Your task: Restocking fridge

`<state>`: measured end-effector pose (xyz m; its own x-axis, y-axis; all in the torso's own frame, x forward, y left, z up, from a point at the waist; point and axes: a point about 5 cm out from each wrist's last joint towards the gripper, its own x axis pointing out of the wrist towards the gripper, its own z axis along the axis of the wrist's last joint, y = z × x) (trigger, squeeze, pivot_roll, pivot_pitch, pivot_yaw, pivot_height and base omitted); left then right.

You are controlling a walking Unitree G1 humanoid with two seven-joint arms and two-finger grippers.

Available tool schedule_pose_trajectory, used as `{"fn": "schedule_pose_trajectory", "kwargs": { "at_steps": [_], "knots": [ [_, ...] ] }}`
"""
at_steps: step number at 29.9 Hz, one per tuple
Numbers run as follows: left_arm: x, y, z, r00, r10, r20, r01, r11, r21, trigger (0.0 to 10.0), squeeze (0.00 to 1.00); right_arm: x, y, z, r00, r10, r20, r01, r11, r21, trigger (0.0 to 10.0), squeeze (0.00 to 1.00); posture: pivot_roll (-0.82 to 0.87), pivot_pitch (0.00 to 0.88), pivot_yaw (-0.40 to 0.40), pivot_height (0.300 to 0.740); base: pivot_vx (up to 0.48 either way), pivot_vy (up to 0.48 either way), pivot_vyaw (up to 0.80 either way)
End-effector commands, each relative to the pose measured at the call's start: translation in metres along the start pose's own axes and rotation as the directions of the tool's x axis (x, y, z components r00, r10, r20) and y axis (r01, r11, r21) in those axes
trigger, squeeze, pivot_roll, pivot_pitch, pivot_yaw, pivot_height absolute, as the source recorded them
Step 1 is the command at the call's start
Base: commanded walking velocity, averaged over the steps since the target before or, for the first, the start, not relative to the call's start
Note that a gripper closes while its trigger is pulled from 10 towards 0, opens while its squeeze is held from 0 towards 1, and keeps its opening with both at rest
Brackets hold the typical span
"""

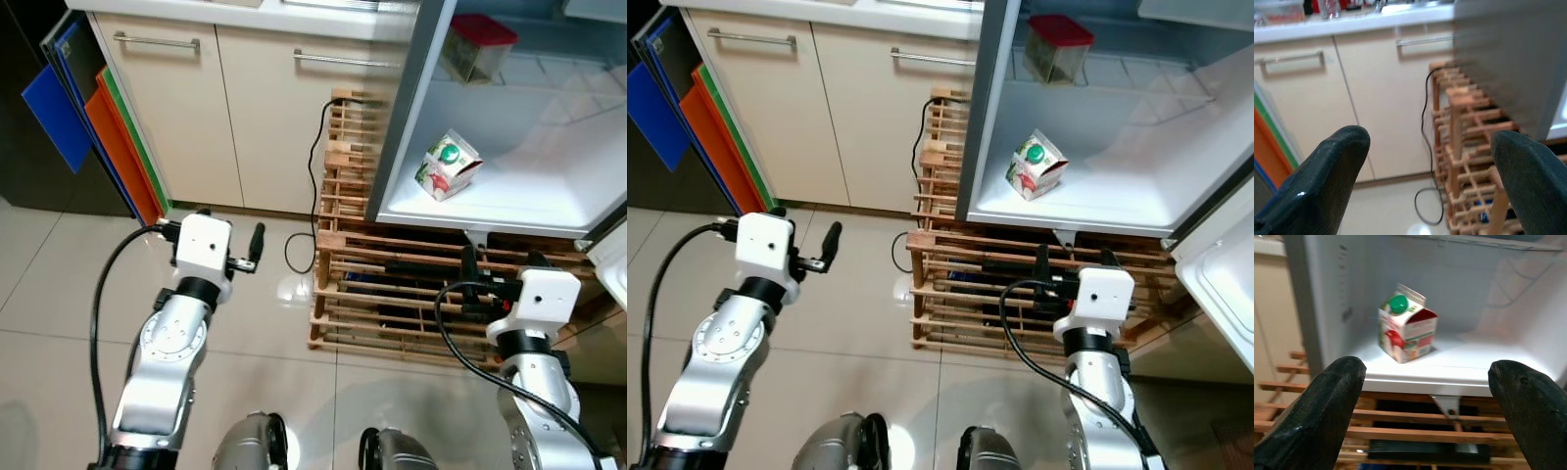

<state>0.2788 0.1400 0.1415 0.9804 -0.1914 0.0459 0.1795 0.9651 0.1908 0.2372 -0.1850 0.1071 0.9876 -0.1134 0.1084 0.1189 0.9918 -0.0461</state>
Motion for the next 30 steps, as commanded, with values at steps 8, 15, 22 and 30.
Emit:
{"fn": "schedule_pose_trajectory", "kwargs": {
  "at_steps": [8, 15, 22, 30],
  "knots": [
    [0.010, 0.002, -0.002, 1.000, 0.025, -0.009, -0.026, 0.999, -0.029, 10.0, 0.00, 0.006, 0.004, -0.006, 0.998, 0.038, -0.049, -0.039, 0.999, -0.018, 10.0, 0.00, 0.07, 0.053, -0.012, 0.724, 0.000, -0.474, 0.00],
    [0.019, 0.005, -0.008, 0.998, 0.044, -0.039, -0.044, 0.999, -0.011, 10.0, 0.00, 0.022, 0.006, -0.004, 0.998, 0.037, -0.043, -0.039, 0.998, -0.055, 10.0, 0.00, 0.07, 0.045, -0.007, 0.724, 0.000, -0.041, 0.00],
    [0.024, 0.002, -0.008, 0.999, 0.014, -0.033, -0.014, 1.000, -0.009, 10.0, 0.00, 0.028, 0.015, -0.001, 0.997, 0.068, -0.025, -0.069, 0.997, -0.041, 10.0, 0.00, 0.07, 0.050, 0.002, 0.714, 0.000, 0.000, 0.00],
    [0.028, -0.001, -0.007, 1.000, -0.003, -0.030, 0.003, 1.000, -0.015, 10.0, 0.00, 0.031, 0.019, -0.002, 0.997, 0.067, -0.029, -0.068, 0.996, -0.051, 10.0, 0.00, 0.06, 0.056, 0.004, 0.669, 0.000, 0.000, 0.00]
  ]
}}
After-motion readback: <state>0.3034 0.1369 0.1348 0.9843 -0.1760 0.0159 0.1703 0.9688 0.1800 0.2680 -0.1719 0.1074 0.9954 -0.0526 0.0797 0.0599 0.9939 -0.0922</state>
